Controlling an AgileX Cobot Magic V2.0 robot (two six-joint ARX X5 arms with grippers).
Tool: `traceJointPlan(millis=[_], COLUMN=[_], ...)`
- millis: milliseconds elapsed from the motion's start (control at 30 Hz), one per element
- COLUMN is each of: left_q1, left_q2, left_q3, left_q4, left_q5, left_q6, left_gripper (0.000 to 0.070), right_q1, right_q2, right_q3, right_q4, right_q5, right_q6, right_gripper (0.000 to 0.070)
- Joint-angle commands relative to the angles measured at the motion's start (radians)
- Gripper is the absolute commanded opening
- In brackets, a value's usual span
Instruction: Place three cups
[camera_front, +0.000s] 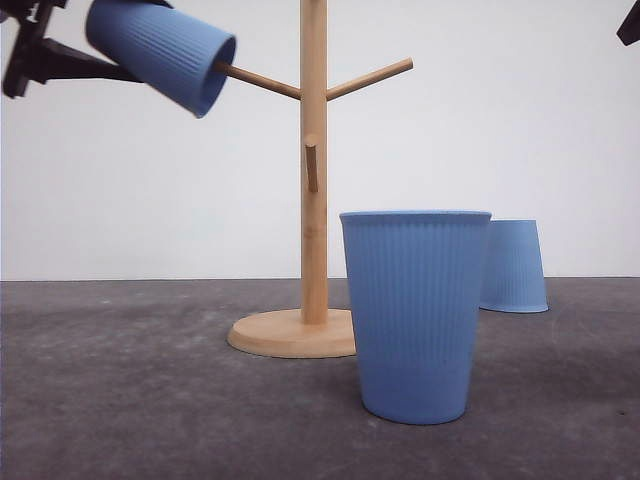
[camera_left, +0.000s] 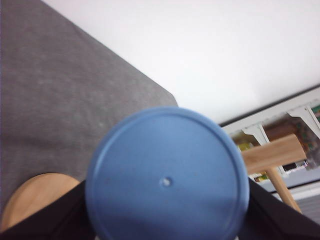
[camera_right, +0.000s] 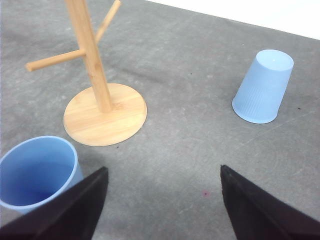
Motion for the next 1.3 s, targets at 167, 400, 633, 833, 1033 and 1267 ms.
traceJointPlan(millis=[167, 400, 633, 833, 1033, 1267], left_q1=[-0.089, -0.141, -0.147, -0.143, -0.135, -0.134], left_q2=[0.098, 0.16, 0.169, 0.168, 0.158, 0.076], left_q3=[0.018, 0.018, 0.018, 0.018, 0.018, 0.018], left_q4=[0.081, 0.129, 0.127, 0.121, 0.051, -0.133], left_q5=[-0.039, -0.063, -0.059, 0.009, 0.043, 0.042], left_q6=[-0.023, -0.041, -0.041, -0.041, -0.026, 0.101], left_gripper=[0.0358, 0.0362, 0.0485, 0.0544, 0.0563, 0.056], right_q1=[0.003, 0.003, 0.003, 0.003, 0.003, 0.003], right_q2=[0.003, 0.003, 0.003, 0.003, 0.003, 0.003], right_q3=[0.016, 0.016, 0.016, 0.016, 0.016, 0.016], right_q4=[0.01, 0.01, 0.01, 0.01, 0.01, 0.01], right_q5=[-0.002, -0.002, -0.002, -0.002, -0.003, -0.003], right_q6=[0.003, 0.003, 0.003, 0.004, 0.021, 0.03], right_gripper=[0.0456, 0.0456, 0.0456, 0.0456, 0.0456, 0.0456])
